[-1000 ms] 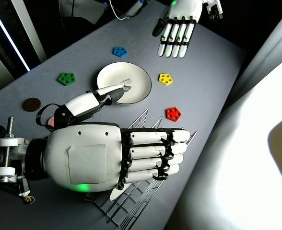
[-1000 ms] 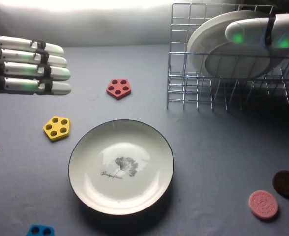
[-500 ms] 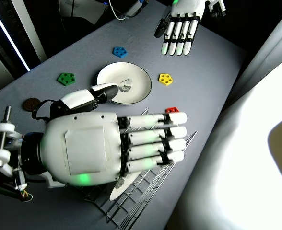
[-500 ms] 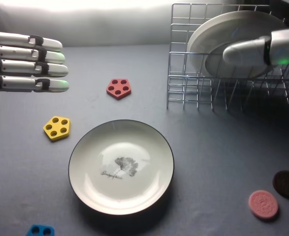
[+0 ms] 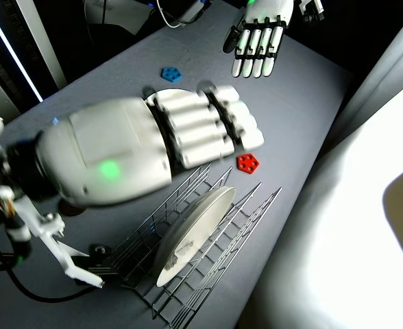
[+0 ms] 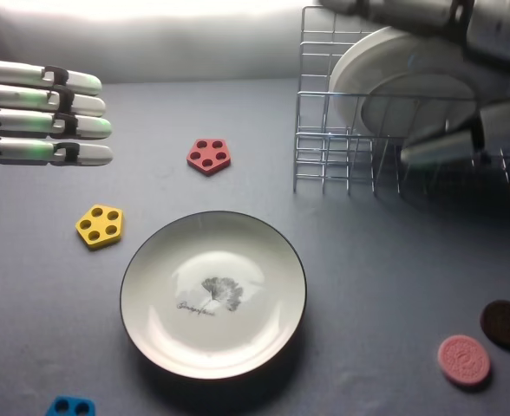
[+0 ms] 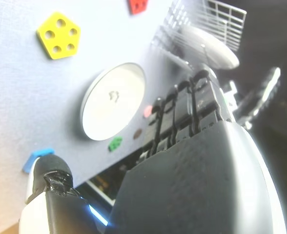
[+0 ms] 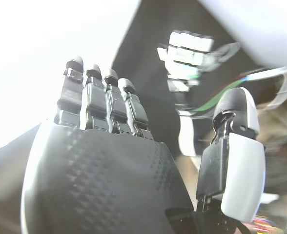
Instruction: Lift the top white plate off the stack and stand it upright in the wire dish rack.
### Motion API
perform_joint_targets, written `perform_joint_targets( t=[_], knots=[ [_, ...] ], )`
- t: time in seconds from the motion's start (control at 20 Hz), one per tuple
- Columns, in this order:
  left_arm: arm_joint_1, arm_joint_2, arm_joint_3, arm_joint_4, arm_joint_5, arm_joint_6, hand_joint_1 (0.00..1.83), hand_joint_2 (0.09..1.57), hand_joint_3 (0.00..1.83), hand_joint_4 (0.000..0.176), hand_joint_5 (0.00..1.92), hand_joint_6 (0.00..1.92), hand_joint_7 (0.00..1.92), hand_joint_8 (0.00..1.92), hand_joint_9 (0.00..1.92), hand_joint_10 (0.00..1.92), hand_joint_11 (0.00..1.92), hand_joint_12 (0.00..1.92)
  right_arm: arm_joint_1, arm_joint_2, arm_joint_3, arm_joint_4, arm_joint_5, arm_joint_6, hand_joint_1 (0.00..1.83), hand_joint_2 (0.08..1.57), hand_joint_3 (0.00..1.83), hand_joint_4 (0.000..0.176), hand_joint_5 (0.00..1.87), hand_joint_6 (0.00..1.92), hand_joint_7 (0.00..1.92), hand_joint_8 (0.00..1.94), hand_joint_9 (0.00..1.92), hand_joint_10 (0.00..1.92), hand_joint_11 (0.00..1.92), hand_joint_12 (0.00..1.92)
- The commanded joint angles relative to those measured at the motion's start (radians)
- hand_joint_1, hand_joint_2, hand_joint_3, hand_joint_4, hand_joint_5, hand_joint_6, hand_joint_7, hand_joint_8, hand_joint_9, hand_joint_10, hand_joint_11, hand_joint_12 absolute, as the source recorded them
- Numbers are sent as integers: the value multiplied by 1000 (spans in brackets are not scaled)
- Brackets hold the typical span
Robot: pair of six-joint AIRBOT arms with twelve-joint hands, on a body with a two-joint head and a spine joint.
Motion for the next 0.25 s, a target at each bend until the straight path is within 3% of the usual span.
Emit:
perform_joint_targets(
  t=[0.0, 0.2],
  knots=[
    [-21, 12, 7, -84, -56, 5, 277, 919, 0, 0, 0, 0, 0, 0, 0, 0, 6, 21, 19, 17, -17, 18, 113, -1, 446, 1026, 10, 0, 0, 0, 0, 0, 10, 3, 21, 9],
    [-19, 13, 8, -84, -59, 13, 319, 923, 0, 0, 0, 0, 0, 0, 0, 0, 0, 18, 23, 43, -72, -115, 139, -1, 549, 1002, 0, 0, 0, 0, 0, 0, 4, 0, 44, 20]
  ],
)
